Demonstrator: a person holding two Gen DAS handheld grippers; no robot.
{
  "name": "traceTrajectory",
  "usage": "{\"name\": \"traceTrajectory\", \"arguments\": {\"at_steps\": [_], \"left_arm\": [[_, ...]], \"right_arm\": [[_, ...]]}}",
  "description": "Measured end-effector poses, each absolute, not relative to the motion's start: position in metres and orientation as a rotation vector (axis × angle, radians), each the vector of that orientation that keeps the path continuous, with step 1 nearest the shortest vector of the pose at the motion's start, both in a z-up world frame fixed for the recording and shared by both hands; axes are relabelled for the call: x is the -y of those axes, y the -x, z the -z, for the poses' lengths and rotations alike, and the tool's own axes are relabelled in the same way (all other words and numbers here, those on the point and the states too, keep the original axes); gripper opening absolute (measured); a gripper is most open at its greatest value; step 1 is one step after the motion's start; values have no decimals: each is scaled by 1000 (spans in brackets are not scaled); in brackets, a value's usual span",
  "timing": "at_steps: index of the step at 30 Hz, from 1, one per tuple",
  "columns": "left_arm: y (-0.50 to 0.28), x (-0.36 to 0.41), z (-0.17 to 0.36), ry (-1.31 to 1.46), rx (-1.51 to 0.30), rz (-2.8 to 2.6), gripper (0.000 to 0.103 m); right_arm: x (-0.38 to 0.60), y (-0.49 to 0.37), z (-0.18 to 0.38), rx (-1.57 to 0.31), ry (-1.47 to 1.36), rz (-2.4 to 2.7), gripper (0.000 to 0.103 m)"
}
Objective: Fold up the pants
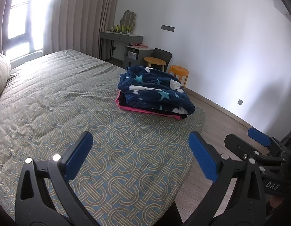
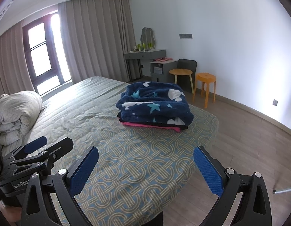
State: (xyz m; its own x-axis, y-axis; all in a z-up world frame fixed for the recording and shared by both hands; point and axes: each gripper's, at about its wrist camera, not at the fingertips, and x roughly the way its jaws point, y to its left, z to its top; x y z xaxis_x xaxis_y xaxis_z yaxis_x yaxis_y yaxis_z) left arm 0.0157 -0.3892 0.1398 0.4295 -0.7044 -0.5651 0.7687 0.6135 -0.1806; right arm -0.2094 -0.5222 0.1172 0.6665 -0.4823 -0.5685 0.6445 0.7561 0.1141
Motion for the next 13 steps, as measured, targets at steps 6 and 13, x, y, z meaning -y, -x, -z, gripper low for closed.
{"name": "traceTrajectory", "arguments": {"at_steps": [6,13], "left_arm": [[-15,389,-138,-118,-647,921,100],[-15,388,-137,-110,-658,926,100]], "right_arm": [[523,210,-116,-547,-321,652,102],[522,211,-115,-552,-325,654,102]]}}
